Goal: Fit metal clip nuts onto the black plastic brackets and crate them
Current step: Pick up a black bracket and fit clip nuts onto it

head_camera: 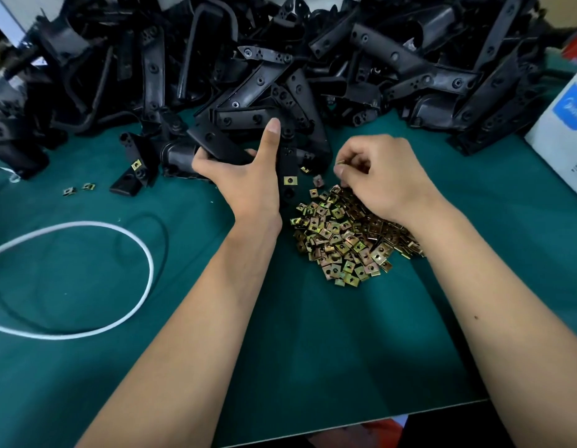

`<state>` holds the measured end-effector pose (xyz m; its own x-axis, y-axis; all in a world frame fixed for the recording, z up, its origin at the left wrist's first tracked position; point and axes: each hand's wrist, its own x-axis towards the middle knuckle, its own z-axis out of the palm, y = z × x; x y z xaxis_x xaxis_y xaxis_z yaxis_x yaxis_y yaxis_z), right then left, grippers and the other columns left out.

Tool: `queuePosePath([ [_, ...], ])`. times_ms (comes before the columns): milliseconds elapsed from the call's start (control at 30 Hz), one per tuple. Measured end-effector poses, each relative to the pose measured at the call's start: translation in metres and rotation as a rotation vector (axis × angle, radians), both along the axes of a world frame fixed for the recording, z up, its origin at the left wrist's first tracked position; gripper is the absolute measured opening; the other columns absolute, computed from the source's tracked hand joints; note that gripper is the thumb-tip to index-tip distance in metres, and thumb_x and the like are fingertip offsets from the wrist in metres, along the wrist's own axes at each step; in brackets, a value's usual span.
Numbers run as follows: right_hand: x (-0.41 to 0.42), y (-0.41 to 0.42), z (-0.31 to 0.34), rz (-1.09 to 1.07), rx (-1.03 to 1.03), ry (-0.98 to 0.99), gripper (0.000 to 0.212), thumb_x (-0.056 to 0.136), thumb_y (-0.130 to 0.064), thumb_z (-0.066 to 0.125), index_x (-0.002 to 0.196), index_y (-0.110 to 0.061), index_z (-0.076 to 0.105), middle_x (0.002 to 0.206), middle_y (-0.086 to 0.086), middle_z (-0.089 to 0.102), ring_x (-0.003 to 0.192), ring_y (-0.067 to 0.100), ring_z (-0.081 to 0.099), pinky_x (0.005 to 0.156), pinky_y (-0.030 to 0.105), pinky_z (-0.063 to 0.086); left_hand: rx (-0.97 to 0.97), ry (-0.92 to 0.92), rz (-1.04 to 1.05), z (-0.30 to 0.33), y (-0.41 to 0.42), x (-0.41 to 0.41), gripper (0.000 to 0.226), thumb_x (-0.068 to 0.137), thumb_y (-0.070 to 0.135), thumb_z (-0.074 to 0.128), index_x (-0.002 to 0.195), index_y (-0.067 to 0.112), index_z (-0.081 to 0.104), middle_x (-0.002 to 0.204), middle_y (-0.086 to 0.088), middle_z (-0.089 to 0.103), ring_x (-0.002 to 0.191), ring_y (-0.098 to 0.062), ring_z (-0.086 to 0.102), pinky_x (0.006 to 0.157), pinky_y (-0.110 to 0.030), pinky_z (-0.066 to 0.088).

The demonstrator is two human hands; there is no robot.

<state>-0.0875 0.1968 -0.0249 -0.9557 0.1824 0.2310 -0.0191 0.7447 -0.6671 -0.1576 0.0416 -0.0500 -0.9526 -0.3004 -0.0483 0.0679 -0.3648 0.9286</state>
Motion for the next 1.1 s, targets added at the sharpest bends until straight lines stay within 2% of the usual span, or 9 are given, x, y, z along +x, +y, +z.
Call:
queuePosePath([
  [100, 0.002, -0.001, -0.002, 0.028, -0.072, 0.032, 0.007, 0.091, -0.015, 0.075, 0.09, -0.02, 0.079, 0.072, -0.014, 0.069, 0.064, 0.001, 0.063, 0.064, 0.015, 0.048, -0.002, -0.009, -0.013, 0.002, 0.0, 0.003, 0.081, 0.076, 0.028, 0.093, 0.13, 0.02, 0.034, 0.13, -0.023, 0.058, 0.084, -0.016, 0.06, 0.083, -0.038, 0.063],
  [167, 0.002, -0.005, -0.004, 0.059, -0.3, 0.046, 0.013, 0.09, -0.009, 0.076, 0.099, -0.018, 0.08, 0.07, -0.009, 0.069, 0.053, 0.007, 0.062, 0.056, 0.019, 0.048, -0.012, -0.013, -0.021, 0.004, 0.0, 0.004, 0.079, 0.077, 0.026, 0.092, 0.13, 0.018, 0.034, 0.131, -0.024, 0.057, 0.086, -0.017, 0.06, 0.084, -0.04, 0.063],
  [267, 0.001, -0.018, -0.006, 0.139, -0.663, 0.09, 0.017, 0.089, 0.0, 0.076, 0.105, -0.006, 0.076, 0.071, 0.006, 0.07, 0.057, 0.02, 0.062, 0.049, 0.027, 0.053, -0.045, -0.021, -0.043, 0.004, 0.0, 0.006, 0.081, 0.078, 0.026, 0.091, 0.133, 0.017, 0.033, 0.131, -0.018, 0.059, 0.091, -0.016, 0.062, 0.088, -0.034, 0.061],
  [433, 0.0, -0.033, -0.008, 0.141, -0.952, 0.077, 0.017, 0.086, 0.006, 0.076, 0.1, -0.004, 0.075, 0.079, 0.009, 0.076, 0.069, 0.021, 0.074, 0.063, 0.025, 0.06, -0.054, -0.014, -0.07, 0.004, 0.001, 0.009, 0.081, 0.077, 0.026, 0.092, 0.133, 0.018, 0.034, 0.13, -0.019, 0.061, 0.096, -0.018, 0.064, 0.088, -0.032, 0.061],
  [600, -0.001, -0.034, -0.009, 0.126, -0.908, 0.122, 0.008, 0.094, 0.0, 0.071, 0.096, -0.004, 0.077, 0.082, 0.008, 0.074, 0.073, 0.022, 0.073, 0.062, 0.029, 0.062, -0.045, -0.021, -0.066, 0.005, 0.001, 0.01, 0.08, 0.076, 0.027, 0.092, 0.131, 0.019, 0.034, 0.129, -0.02, 0.061, 0.096, -0.023, 0.066, 0.089, -0.04, 0.061],
  [733, -0.002, -0.033, -0.011, 0.097, -0.93, 0.117, 0.009, 0.094, 0.001, 0.07, 0.093, -0.003, 0.078, 0.08, 0.007, 0.073, 0.073, 0.019, 0.072, 0.063, 0.028, 0.061, -0.037, -0.008, -0.082, 0.004, 0.001, 0.009, 0.082, 0.075, 0.025, 0.093, 0.131, 0.018, 0.034, 0.131, -0.025, 0.06, 0.107, -0.04, 0.066, 0.09, -0.048, 0.06],
  [900, -0.004, -0.033, -0.012, 0.048, -1.002, 0.132, 0.005, 0.091, 0.002, 0.073, 0.094, -0.002, 0.072, 0.076, 0.008, 0.072, 0.063, 0.017, 0.07, 0.06, 0.025, 0.059, -0.047, 0.019, -0.067, 0.002, 0.002, 0.008, 0.082, 0.075, 0.024, 0.093, 0.132, 0.016, 0.034, 0.13, -0.027, 0.059, 0.088, -0.018, 0.061, 0.088, -0.039, 0.062],
  [1000, -0.004, -0.032, -0.013, 0.042, -1.011, 0.136, 0.007, 0.093, 0.001, 0.072, 0.09, -0.005, 0.075, 0.075, 0.007, 0.073, 0.065, 0.016, 0.07, 0.063, 0.025, 0.059, -0.046, 0.018, -0.07, 0.001, 0.002, 0.008, 0.084, 0.075, 0.024, 0.093, 0.133, 0.017, 0.034, 0.132, -0.022, 0.059, 0.089, -0.014, 0.061, 0.088, -0.035, 0.062],
  [1100, -0.005, -0.029, -0.013, 0.055, -1.037, 0.11, 0.014, 0.093, 0.007, 0.068, 0.093, -0.004, 0.078, 0.08, 0.008, 0.074, 0.071, 0.016, 0.071, 0.07, 0.026, 0.06, -0.03, 0.012, -0.073, 0.002, 0.002, 0.008, 0.083, 0.075, 0.022, 0.093, 0.133, 0.017, 0.034, 0.134, -0.023, 0.058, 0.091, -0.017, 0.062, 0.09, -0.042, 0.061],
])
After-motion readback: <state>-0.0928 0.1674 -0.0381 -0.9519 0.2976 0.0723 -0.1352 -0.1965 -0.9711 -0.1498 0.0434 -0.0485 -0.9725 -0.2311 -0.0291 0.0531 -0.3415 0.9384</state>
